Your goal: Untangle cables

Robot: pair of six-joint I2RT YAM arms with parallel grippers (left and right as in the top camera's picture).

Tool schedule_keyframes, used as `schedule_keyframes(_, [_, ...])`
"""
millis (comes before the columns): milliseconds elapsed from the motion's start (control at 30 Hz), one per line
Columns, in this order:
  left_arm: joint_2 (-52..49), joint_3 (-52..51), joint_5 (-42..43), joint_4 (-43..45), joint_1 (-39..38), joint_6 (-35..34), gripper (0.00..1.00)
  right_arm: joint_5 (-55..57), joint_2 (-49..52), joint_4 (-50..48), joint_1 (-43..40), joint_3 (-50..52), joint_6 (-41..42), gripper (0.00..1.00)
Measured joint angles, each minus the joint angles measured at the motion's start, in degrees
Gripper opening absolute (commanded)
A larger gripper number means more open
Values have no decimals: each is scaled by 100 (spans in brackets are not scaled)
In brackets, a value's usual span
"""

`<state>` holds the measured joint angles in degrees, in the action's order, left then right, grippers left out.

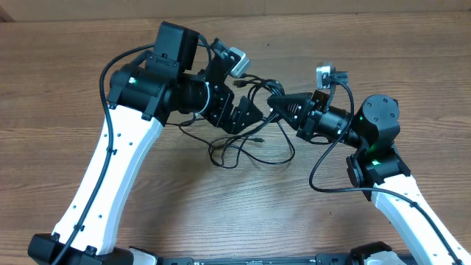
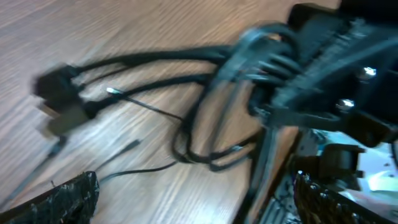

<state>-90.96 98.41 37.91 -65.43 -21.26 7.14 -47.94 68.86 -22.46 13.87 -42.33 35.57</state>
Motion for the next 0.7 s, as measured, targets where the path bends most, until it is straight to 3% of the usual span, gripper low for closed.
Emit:
schedule_keyframes(333, [0,0,122,297,-352,-479,100,297,0,-85,0,0,555,4])
schedule_keyframes(700, [0,0,-925,437,-334,-2199,100,328,0,-90,0,0,645,4])
